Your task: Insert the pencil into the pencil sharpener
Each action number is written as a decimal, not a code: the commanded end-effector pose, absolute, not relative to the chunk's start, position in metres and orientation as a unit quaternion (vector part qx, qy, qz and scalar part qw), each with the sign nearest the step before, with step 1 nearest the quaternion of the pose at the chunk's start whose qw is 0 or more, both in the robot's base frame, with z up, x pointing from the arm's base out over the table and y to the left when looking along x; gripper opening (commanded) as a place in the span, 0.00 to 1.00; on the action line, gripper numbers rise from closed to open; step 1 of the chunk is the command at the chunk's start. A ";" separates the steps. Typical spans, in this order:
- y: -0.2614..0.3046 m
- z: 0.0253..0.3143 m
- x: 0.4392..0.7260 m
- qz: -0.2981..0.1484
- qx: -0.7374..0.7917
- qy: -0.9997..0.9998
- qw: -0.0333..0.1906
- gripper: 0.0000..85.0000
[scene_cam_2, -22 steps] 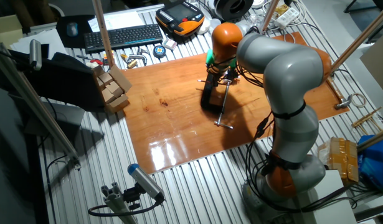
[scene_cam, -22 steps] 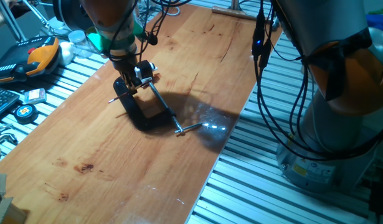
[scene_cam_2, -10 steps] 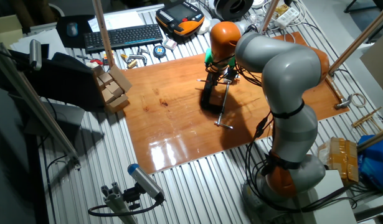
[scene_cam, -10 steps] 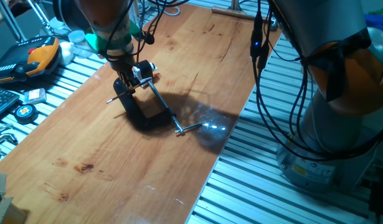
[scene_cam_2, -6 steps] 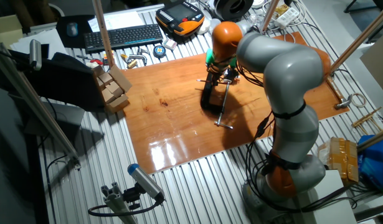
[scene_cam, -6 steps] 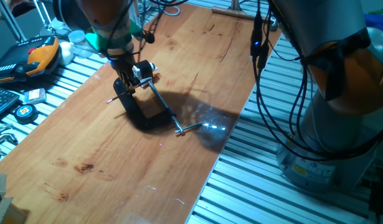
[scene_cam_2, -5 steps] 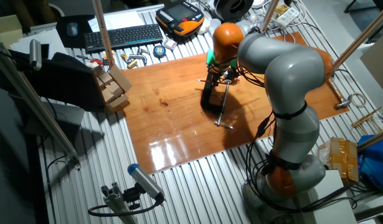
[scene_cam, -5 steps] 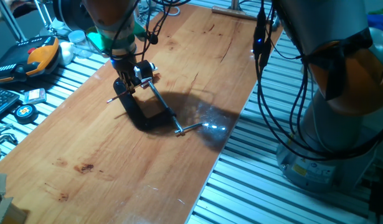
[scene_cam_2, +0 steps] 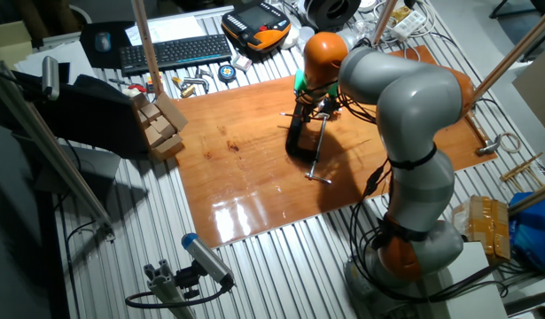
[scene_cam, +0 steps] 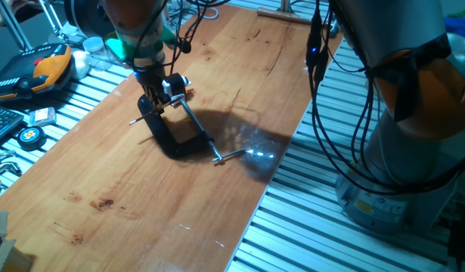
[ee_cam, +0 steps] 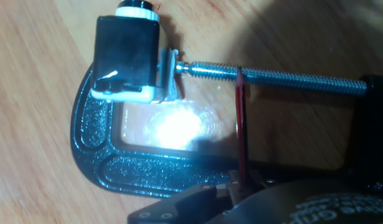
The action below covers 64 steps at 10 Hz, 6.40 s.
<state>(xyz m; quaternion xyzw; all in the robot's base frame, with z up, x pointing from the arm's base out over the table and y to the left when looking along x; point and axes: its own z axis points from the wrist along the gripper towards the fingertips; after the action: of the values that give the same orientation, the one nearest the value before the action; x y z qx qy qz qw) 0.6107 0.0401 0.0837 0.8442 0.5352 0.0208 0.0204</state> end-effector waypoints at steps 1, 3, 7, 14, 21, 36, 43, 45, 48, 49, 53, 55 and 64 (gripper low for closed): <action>0.043 0.084 0.614 0.022 0.842 0.539 0.022 0.00; 0.049 0.083 0.622 0.017 0.844 0.535 0.021 0.00; 0.054 0.080 0.639 0.017 0.848 0.529 0.020 0.00; 0.055 0.076 0.659 0.014 0.856 0.517 0.021 0.00; 0.055 0.072 0.669 0.008 0.853 0.522 0.026 0.00; 0.048 0.068 0.681 0.008 0.854 0.520 0.028 0.00; 0.048 0.069 0.681 -0.006 0.863 0.505 0.021 0.00; 0.048 0.069 0.681 -0.001 0.862 0.506 0.018 0.00; 0.048 0.069 0.681 0.002 0.859 0.511 0.021 0.00; 0.048 0.069 0.681 0.001 0.860 0.510 0.024 0.00; 0.048 0.069 0.681 0.008 0.859 0.511 0.019 0.00; 0.048 0.069 0.683 0.008 0.858 0.512 0.020 0.00; 0.044 0.066 0.695 0.006 0.858 0.513 0.031 0.00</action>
<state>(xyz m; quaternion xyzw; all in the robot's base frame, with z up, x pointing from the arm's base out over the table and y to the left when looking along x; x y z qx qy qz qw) 0.6954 0.0444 0.0658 0.8576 0.5133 0.0065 0.0314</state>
